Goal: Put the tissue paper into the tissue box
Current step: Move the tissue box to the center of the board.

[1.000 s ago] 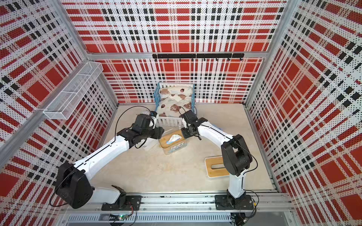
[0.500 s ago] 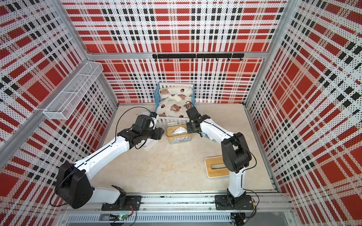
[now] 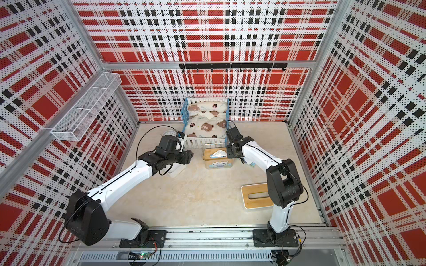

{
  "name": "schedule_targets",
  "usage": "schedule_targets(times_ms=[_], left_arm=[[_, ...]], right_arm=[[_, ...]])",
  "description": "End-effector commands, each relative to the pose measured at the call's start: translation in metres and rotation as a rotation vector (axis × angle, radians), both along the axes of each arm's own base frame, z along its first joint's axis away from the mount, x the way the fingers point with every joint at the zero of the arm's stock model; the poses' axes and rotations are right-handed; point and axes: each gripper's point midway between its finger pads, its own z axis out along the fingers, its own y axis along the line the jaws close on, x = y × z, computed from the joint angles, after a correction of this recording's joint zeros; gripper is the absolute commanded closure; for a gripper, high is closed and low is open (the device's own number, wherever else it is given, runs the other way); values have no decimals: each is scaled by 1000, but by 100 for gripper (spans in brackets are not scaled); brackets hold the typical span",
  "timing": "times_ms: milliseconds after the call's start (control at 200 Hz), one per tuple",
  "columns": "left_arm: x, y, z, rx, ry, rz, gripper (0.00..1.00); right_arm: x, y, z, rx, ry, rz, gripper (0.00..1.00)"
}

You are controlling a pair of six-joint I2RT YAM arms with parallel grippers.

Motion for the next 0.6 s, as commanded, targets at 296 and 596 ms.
schedule_targets(times_ms=[296,596], left_arm=[[1,-4,4,-26,-7,-14,32],[0,-8,4,-34,-2,-27,32]], right_arm=[[-14,-65,21,-52,-23,-100,100],[0,-104,28,-31,-57,-208,100]])
